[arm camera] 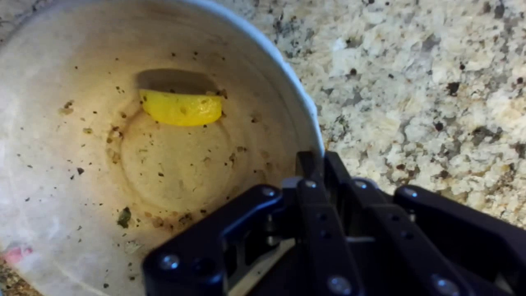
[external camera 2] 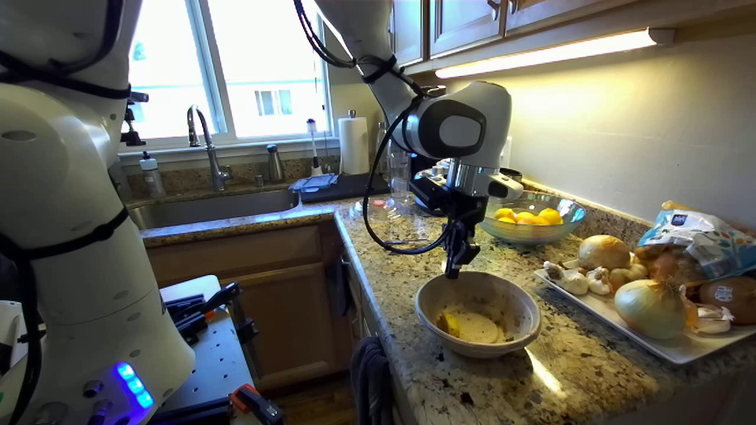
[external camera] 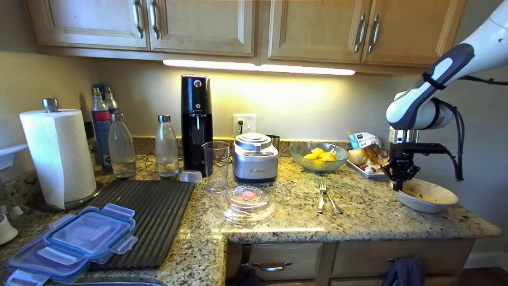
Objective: Pick up the folks from the bowls and put them on the countertop. Separate the bowls and place the top bowl on the countertop.
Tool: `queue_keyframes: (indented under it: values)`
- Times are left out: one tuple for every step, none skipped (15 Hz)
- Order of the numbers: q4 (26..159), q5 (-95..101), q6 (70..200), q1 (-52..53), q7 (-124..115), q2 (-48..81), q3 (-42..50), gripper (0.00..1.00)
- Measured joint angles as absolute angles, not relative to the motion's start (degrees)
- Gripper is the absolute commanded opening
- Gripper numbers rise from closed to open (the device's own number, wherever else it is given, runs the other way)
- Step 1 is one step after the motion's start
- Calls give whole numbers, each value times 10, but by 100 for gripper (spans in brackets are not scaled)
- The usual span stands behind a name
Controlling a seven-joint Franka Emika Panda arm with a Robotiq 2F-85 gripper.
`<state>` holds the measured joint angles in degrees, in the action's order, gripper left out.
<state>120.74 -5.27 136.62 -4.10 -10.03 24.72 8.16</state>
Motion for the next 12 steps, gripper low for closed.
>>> queue_keyframes:
  values:
    - [1207, -53, 1366, -41, -100, 247, 82, 8]
    - [1207, -53, 1366, -41, -100, 247, 82, 7]
    - [1207, -53, 1366, -41, -100, 247, 82, 7]
    - [1207, -53, 1366, -41, -99, 247, 82, 7]
    - [1207, -53, 1366, -41, -98, 247, 82, 7]
    - [1207, -52, 1366, -41, -97, 247, 82, 7]
    - [1207, -52, 1366, -41, -94, 246, 82, 7]
    - [1207, -52, 1366, -41, -91, 244, 82, 7]
    - [1207, -52, 1366, -41, -88, 242, 82, 8]
    - [1207, -52, 1366, -41, -85, 240, 82, 7]
    - [1207, -52, 1366, -41, -80, 237, 82, 7]
    - [1207, -51, 1366, -41, -77, 232, 82, 7]
